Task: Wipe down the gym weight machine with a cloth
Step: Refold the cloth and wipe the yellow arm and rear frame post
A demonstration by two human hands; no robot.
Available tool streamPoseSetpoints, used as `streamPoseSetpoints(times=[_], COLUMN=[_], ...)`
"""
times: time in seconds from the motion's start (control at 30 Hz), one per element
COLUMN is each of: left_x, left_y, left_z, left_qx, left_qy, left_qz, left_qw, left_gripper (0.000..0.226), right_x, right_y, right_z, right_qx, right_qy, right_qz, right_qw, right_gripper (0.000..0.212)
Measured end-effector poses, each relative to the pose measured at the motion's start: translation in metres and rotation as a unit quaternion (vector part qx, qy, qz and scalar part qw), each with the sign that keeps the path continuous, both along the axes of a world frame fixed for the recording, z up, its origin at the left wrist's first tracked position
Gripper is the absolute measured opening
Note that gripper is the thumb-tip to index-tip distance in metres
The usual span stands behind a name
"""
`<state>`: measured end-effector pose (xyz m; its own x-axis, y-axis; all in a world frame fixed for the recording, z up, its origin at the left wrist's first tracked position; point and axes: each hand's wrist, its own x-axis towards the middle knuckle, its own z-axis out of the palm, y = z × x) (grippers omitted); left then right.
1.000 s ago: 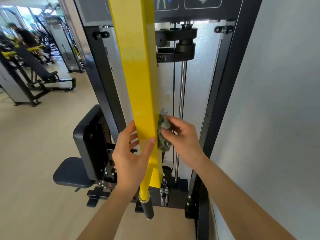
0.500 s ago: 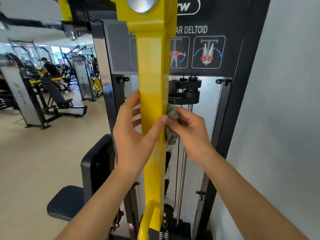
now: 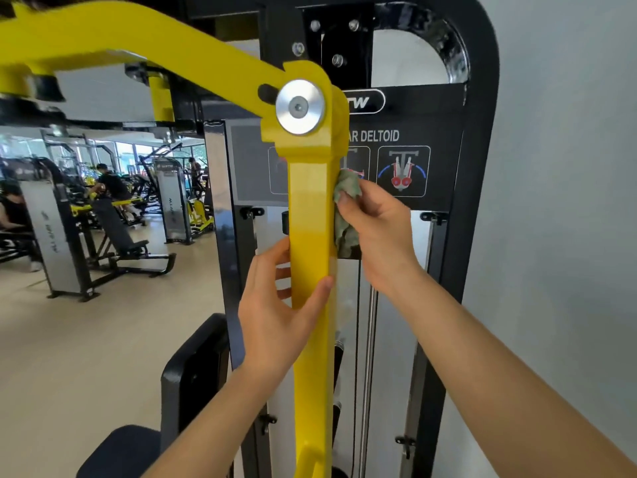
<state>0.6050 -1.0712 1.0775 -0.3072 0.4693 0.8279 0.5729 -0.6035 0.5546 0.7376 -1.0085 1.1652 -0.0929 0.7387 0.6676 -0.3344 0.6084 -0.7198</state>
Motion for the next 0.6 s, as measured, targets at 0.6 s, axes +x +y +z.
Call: streamPoseSetpoints(times=[0.6], left_x=[0.005], left_y=[-0.012], left_z=[0.196], left_qx=[0.232], left_qy=[0.313], left_qz=[0.262], left_qw=[0.883], left_gripper=[0.049], right_x=[0.067], right_y=[0.011], right_z=[0.109], right_qx=[-0.06], right_qy=[0.024], right_qz=[0.007], right_qw=[0.998], right_gripper=[0.015])
